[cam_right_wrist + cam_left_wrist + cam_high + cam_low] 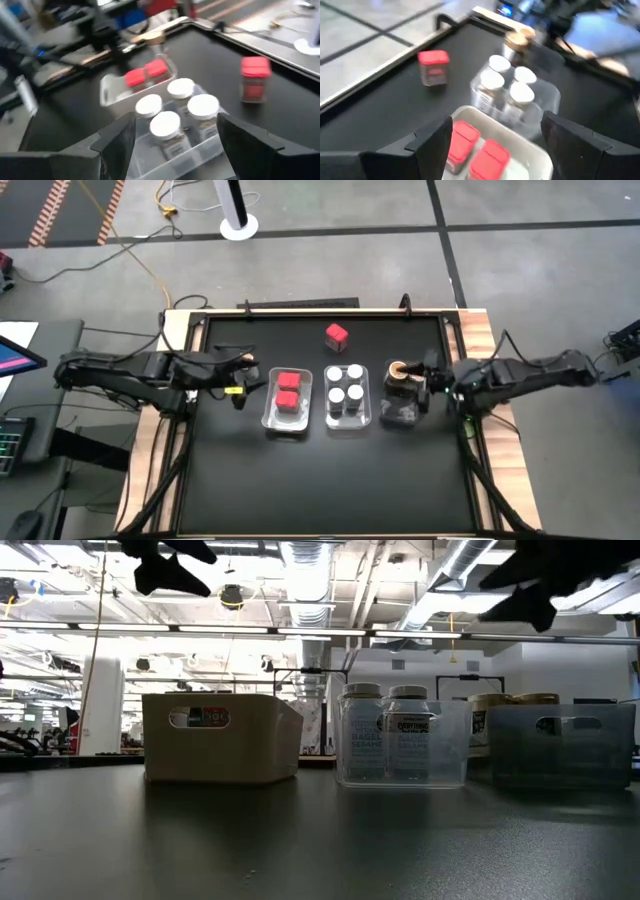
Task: Sort spices by type
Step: Put the brown seasoning bottle into the black bin
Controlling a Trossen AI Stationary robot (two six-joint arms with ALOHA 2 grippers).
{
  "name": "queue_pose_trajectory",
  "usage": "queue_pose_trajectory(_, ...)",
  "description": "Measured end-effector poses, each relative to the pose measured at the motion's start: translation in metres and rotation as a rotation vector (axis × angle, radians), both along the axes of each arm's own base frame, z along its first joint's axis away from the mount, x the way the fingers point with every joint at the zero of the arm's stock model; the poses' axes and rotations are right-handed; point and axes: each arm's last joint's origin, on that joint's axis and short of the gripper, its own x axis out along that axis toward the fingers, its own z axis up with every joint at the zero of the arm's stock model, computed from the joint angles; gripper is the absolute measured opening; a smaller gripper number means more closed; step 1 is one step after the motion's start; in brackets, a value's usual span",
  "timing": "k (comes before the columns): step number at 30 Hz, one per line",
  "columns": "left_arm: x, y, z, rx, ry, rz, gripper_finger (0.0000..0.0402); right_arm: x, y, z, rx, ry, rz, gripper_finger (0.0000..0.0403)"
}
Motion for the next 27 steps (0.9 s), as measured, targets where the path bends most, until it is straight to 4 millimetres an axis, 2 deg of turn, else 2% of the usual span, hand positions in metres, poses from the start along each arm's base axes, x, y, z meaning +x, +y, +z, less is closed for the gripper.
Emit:
queue_pose_trajectory(8, 0.008, 0.023, -0.006, -0.154, -0.1, 0.387, 0.0293, 0.002, -0.011, -0.002, 0.094, -0.019, -0.112, 0.0302)
queue_pose_trajectory(14, 0.004, 0.047, -0.006, -0.143, -0.106, 0.525, 0.0293, 0.002, -0.015, -0.002, 0.176, -0.048, -0.172, 0.0302)
queue_pose_trajectory(19, -0.002, 0.065, -0.005, -0.131, -0.057, 0.619, 0.0293, 0.002, -0.019, -0.002, 0.215, -0.065, -0.218, 0.0302)
queue_pose_trajectory(23, -0.002, 0.078, -0.007, -0.236, 0.055, 0.712, 0.0293, 0.001, -0.022, -0.002, 0.214, -0.068, -0.245, 0.0302)
queue_pose_trajectory(27, 0.008, 0.091, -0.008, -0.344, 0.146, 0.787, 0.0293, 0.001, -0.025, -0.002, 0.212, -0.066, -0.266, 0.0302)
